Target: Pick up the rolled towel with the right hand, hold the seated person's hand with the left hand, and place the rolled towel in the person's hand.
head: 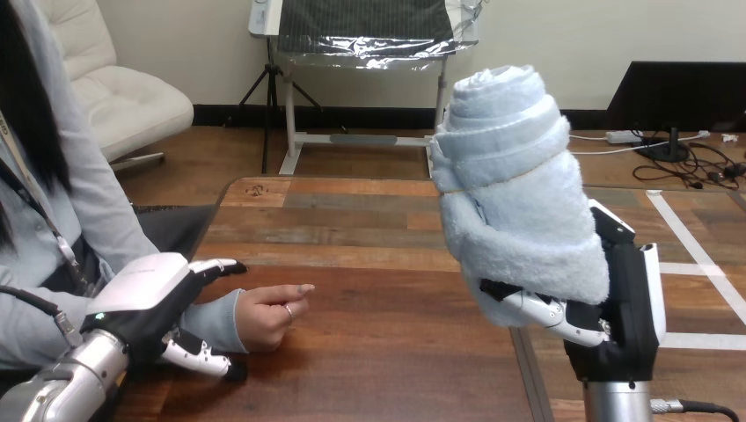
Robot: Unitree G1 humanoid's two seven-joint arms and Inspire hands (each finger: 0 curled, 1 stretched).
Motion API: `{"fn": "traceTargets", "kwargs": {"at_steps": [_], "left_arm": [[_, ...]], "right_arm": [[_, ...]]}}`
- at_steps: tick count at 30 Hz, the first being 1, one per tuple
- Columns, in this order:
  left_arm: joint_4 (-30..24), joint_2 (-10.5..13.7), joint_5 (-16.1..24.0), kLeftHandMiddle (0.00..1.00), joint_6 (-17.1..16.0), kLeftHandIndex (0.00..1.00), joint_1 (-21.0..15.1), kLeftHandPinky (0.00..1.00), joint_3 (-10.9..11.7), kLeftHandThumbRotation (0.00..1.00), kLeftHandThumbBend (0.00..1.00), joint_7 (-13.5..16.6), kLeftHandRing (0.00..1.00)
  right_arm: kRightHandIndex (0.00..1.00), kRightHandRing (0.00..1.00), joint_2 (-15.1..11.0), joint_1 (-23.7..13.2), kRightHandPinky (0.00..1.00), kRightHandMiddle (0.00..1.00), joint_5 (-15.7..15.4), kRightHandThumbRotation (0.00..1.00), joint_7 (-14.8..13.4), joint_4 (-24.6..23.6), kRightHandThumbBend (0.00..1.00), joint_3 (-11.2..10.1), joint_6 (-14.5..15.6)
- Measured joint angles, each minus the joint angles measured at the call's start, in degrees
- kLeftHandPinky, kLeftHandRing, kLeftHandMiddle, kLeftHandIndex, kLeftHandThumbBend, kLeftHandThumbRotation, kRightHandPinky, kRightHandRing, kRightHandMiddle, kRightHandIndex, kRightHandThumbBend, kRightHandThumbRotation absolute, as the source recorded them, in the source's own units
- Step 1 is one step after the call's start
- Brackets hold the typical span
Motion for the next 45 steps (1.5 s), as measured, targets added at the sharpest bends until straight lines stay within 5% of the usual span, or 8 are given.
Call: {"fn": "traceTargets", "kwargs": {"at_steps": [13, 29, 34, 45], "left_arm": [[6.9, -0.1, 1.7, 0.85, -0.5, 0.84, -4.3, 0.79, -4.0, 0.32, 1.00, 5.4, 0.84], [10.4, -0.2, 2.1, 0.78, -0.8, 0.79, -6.5, 0.72, -6.7, 0.31, 1.00, 8.1, 0.77], [11.0, -0.2, 1.5, 0.74, -1.4, 0.75, -6.6, 0.61, -6.8, 0.26, 1.00, 8.2, 0.69], [12.0, -0.3, -0.2, 0.63, -5.0, 0.65, -7.0, 0.53, -6.8, 0.08, 1.00, 7.6, 0.58]], "right_arm": [[0.37, 0.23, 0.1, 1.5, 0.17, 0.33, 1.8, 0.00, 1.4, -3.1, 0.74, 0.3, 2.0], [0.36, 0.22, 0.2, 2.4, 0.17, 0.32, 1.8, 0.00, 1.4, -4.6, 0.75, 0.4, 2.2], [0.36, 0.22, 0.2, 2.6, 0.17, 0.32, 1.8, 0.00, 1.4, -4.9, 0.74, 0.4, 2.2], [0.37, 0.23, 0.1, 2.8, 0.17, 0.33, 1.7, 0.00, 1.4, -5.0, 0.74, 0.5, 2.4]]}}
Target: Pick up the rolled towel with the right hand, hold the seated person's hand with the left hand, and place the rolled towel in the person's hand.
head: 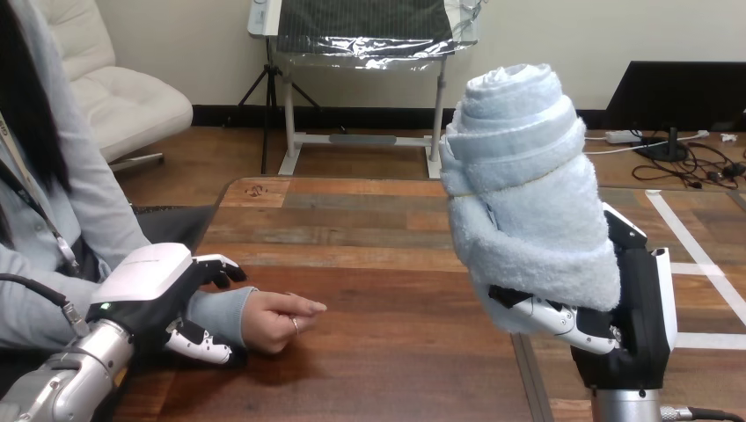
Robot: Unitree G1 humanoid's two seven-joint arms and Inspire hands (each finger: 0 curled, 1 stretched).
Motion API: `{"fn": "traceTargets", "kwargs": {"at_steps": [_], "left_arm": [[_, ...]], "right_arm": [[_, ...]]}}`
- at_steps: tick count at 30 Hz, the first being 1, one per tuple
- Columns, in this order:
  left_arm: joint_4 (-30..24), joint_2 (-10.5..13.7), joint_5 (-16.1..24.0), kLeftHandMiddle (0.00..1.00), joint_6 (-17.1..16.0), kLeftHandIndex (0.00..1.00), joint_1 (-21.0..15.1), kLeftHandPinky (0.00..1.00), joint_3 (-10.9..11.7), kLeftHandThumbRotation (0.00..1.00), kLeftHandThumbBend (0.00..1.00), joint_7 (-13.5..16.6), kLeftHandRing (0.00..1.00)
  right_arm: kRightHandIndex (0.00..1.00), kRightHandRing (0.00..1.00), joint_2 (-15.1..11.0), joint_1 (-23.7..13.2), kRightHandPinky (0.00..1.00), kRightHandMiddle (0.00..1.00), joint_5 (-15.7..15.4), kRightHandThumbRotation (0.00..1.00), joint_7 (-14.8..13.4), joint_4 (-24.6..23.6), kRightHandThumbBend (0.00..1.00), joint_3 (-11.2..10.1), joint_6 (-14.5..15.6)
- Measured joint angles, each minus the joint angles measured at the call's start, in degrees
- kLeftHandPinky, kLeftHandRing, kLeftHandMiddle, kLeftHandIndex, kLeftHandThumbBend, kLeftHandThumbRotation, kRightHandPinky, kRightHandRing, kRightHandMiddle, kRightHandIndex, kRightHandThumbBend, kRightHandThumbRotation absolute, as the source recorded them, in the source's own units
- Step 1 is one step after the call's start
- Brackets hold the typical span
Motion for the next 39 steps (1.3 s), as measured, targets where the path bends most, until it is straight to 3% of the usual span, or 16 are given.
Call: {"fn": "traceTargets", "kwargs": {"at_steps": [9, 23, 39], "left_arm": [[0.3, 0.0, -0.9, 0.58, -1.7, 0.59, -0.7, 0.50, 0.0, 0.01, 1.00, -1.6, 0.54], [0.3, 0.0, -1.5, 0.48, -2.3, 0.50, -1.5, 0.38, 0.0, 0.00, 1.00, -4.2, 0.42], [0.2, 0.3, -1.5, 0.39, -3.4, 0.39, -1.7, 0.27, 0.1, 0.00, 0.98, -5.1, 0.32]], "right_arm": [[0.37, 0.23, 0.0, 0.0, 0.17, 0.33, 0.4, 0.00, 0.5, 0.0, 0.75, 0.0, 0.7], [0.37, 0.22, 0.0, 0.0, 0.17, 0.33, 0.1, 0.00, 0.3, 0.0, 0.74, 0.0, 0.9], [0.37, 0.22, 0.1, 0.0, 0.17, 0.32, -0.6, 0.00, -0.4, 0.0, 0.74, 0.0, 2.6]]}}
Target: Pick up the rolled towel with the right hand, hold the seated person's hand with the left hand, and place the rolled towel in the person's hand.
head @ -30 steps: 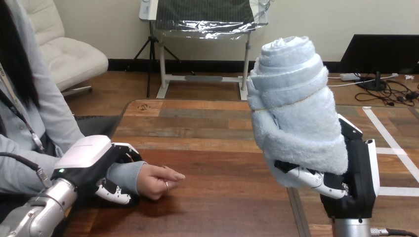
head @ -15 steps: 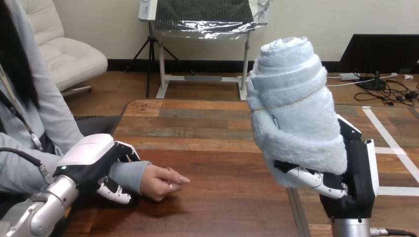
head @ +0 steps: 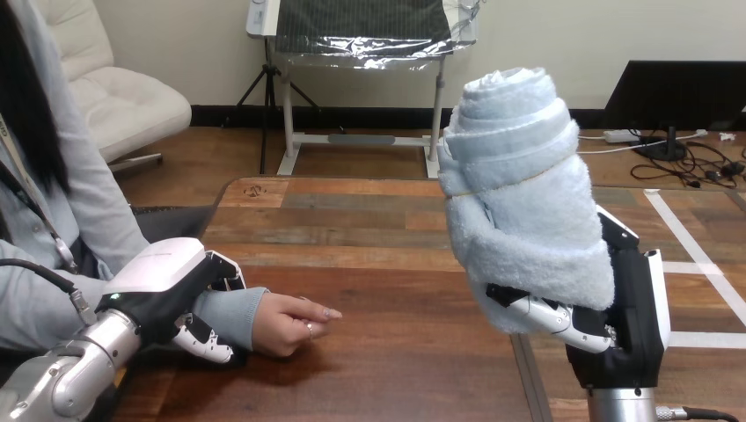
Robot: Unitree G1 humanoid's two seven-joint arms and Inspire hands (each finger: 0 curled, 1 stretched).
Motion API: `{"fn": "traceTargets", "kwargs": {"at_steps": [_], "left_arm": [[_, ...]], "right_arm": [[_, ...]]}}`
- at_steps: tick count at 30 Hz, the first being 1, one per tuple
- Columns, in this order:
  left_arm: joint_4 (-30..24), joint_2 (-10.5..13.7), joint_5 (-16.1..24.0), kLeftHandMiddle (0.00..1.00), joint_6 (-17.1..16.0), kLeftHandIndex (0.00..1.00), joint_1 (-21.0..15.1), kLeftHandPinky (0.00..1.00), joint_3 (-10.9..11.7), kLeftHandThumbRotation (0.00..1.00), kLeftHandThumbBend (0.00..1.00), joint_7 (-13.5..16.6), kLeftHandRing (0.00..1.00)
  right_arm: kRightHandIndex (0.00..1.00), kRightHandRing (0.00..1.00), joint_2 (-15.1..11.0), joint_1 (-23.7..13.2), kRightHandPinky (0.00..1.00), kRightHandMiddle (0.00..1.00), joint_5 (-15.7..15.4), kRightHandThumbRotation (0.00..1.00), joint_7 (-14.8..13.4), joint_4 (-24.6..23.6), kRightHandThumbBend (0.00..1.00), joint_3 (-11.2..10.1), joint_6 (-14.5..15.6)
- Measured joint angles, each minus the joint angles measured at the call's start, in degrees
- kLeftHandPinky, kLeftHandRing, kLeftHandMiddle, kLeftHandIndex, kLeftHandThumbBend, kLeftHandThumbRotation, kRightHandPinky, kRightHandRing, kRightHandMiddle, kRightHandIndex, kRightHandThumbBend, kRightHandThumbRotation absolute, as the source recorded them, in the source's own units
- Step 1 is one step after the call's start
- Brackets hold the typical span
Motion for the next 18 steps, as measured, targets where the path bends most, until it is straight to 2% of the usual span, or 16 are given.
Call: {"fn": "traceTargets", "kwargs": {"at_steps": [18], "left_arm": [[-2.8, 1.5, -0.7, 0.35, -1.5, 0.35, 0.9, 0.22, 0.0, 0.00, 0.96, -2.8, 0.28]], "right_arm": [[0.37, 0.23, 0.1, -0.2, 0.18, 0.34, -0.4, 0.00, -0.3, 0.4, 0.74, 0.0, 0.3]]}}
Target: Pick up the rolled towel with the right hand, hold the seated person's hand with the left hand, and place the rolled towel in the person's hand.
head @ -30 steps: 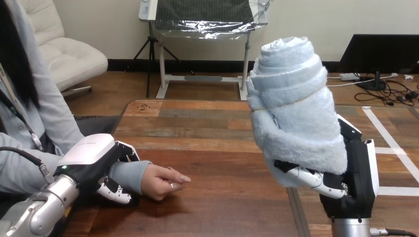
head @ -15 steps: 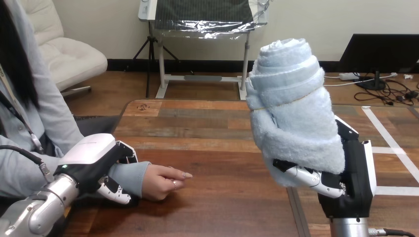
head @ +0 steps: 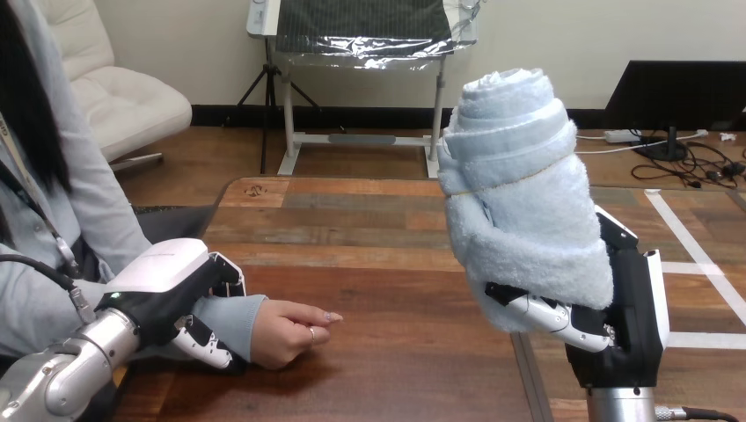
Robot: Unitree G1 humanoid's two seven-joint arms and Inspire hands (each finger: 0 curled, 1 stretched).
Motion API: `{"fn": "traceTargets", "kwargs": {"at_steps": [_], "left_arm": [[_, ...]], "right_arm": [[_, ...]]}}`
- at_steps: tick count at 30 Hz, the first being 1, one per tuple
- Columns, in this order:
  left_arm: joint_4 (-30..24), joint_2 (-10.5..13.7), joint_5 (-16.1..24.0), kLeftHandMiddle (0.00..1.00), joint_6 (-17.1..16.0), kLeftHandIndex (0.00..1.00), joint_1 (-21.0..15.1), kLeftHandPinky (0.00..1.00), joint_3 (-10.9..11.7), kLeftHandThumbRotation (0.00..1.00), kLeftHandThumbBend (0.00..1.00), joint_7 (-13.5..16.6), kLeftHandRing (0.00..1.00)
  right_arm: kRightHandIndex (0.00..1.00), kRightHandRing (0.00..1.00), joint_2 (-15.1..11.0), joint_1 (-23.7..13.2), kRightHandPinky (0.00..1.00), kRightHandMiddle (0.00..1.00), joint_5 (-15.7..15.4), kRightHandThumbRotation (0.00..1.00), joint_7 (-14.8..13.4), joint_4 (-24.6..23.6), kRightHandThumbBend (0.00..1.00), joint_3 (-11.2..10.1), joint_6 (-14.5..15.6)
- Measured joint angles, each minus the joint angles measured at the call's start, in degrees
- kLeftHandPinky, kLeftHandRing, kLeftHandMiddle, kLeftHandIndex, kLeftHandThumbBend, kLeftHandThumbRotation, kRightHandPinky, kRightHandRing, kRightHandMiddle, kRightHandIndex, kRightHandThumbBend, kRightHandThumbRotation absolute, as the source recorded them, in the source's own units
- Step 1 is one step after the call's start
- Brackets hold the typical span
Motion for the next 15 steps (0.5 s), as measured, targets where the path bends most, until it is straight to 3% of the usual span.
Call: {"fn": "traceTargets", "kwargs": {"at_steps": [8, 15], "left_arm": [[-3.2, 1.0, -1.5, 0.35, 0.0, 0.34, 1.8, 0.22, 0.3, 0.00, 0.95, -1.8, 0.28], [-7.0, 2.1, -2.6, 0.35, 0.0, 0.34, 3.6, 0.23, 0.6, 0.00, 0.94, -3.6, 0.29]], "right_arm": [[0.37, 0.24, 0.0, -1.2, 0.18, 0.34, -1.1, 0.00, -0.2, 2.5, 0.74, -0.1, -0.1], [0.36, 0.26, -0.1, -2.6, 0.19, 0.34, -4.5, 0.00, -2.0, 5.7, 0.75, -0.4, -0.9]]}}
